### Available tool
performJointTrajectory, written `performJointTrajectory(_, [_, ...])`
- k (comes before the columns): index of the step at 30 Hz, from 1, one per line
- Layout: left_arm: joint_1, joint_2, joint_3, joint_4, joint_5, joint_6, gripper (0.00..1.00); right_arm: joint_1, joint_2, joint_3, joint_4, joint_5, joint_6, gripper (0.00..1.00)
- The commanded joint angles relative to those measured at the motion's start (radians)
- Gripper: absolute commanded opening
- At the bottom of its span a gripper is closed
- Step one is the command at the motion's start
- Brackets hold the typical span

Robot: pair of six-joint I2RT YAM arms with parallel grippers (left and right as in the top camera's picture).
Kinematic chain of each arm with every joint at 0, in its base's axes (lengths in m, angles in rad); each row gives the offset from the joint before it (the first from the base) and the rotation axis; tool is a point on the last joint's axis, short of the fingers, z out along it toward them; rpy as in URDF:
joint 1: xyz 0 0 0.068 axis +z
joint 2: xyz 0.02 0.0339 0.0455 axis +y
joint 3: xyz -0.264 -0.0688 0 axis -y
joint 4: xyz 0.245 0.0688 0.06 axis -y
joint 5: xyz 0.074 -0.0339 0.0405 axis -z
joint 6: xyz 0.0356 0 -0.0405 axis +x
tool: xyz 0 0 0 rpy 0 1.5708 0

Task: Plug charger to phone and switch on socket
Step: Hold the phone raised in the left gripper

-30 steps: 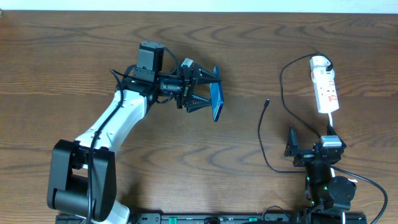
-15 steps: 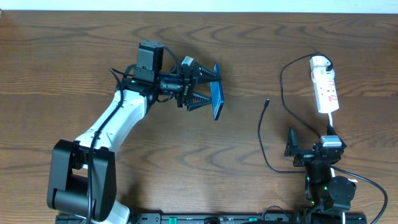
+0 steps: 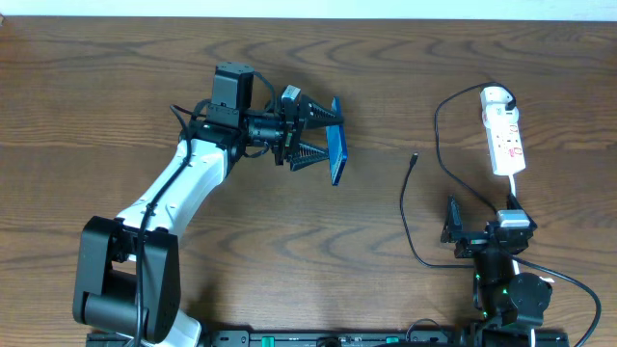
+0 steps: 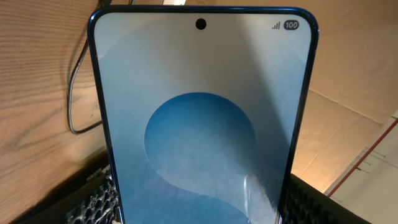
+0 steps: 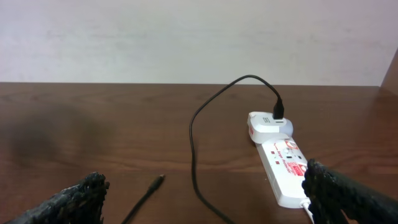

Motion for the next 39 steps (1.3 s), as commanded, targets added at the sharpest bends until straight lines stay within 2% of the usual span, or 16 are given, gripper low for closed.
performJointTrajectory(1, [0.004,-0.034,0.004,0.009,0.043,0.006,0.76,-0.004,-0.005,-0.002,-0.003,-0.006,-0.011,0.99])
performJointTrajectory(11, [0.005,-0.034,0.004,0.009,0.03,0.006,0.76,-0.004,-0.005,-0.002,-0.003,-0.006,-0.011,0.99])
performJointTrajectory(24, [0.005,-0.034,0.004,0.009,-0.103,-0.006,0.76,-0.004,-0.005,-0.002,-0.003,-0.006,-0.011,0.99])
performJointTrajectory(33, [0.005,-0.034,0.004,0.009,-0.113,-0.184,0.76,-0.004,-0.005,-0.002,-0.003,-0.006,-0.011,0.99])
performJointTrajectory(39, [0.005,-0.034,0.004,0.01,-0.102,-0.195,0.76,-0.004,-0.005,-0.002,-0.003,-0.006,-0.011,0.99])
